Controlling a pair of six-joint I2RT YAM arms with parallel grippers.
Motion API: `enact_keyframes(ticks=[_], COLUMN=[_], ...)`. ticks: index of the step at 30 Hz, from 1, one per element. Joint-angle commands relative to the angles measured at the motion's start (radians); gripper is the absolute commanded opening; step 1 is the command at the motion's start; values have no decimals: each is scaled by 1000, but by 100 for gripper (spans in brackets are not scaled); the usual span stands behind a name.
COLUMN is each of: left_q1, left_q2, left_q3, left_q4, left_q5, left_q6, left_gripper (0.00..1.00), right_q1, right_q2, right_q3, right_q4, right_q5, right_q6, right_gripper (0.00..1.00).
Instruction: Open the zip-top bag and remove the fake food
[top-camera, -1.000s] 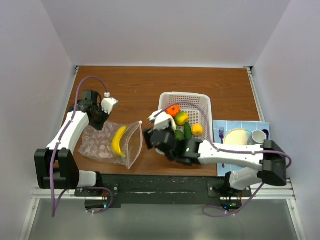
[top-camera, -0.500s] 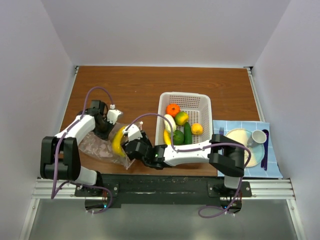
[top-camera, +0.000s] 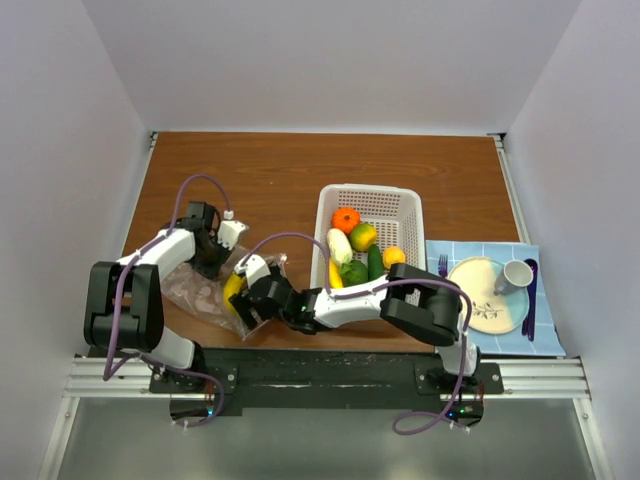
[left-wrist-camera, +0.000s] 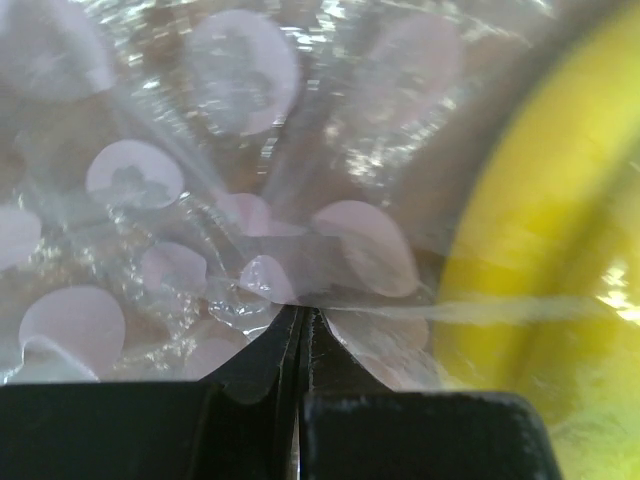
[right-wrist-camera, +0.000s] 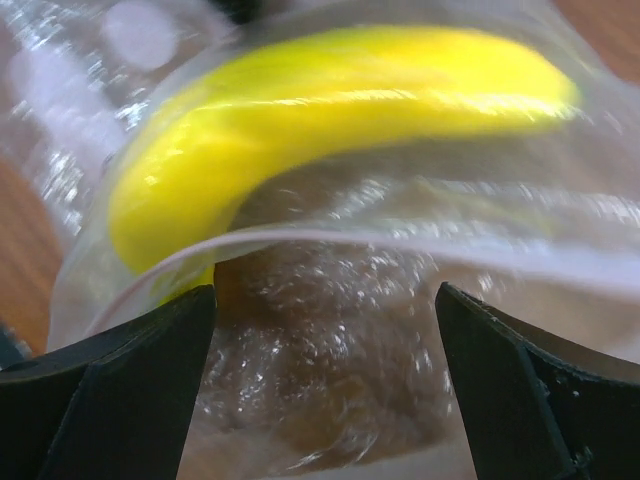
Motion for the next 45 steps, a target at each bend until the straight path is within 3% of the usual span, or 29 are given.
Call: enact_keyframes(ticks=[1,12,18,28,36,41,45], left_q1=[-7,-8,-28,-40,-62,-77,-94], left_q2=[-6,3,-7,-50,-52,-64,-80], left_q3=[-33,-44,-61,-61,-83,-75,-83], left_q4=[41,64,59,0,-13,-39,-63], left_q5=[-24,-59,-65,-54,-68,-54,-46], left_q6=[1,-9,-20,3,14,7,27], left_gripper=[0,0,0,0,0,0,0], right_q1=[34,86,107,109,109,109,103], right_q2=[-5,-7,57,142,121,179,197], right_q3=[53,18,77,185,192,272,303], right_q4=[112,158,179,103,199,164,129], right_q5=[-127,-241,-155,280,227,236,251], right_q6=[-49,-50,-15,28,43,40,51], right_gripper=[96,96,99,99,99,98,90])
